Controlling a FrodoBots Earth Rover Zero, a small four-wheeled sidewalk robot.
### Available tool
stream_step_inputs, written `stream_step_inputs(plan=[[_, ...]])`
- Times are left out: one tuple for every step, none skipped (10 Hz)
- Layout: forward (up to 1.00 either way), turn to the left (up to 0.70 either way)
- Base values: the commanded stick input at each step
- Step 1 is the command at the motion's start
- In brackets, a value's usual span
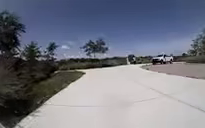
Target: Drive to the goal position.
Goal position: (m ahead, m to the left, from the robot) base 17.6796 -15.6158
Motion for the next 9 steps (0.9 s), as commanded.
stream_step_inputs(plan=[[0.85, 0.0], [0.85, 0.0], [0.85, 0.0], [0.85, 0.0], [0.85, 0.0], [0.85, 0.0], [0.85, 0.0], [0.85, 0.0], [0.85, 0.0]])
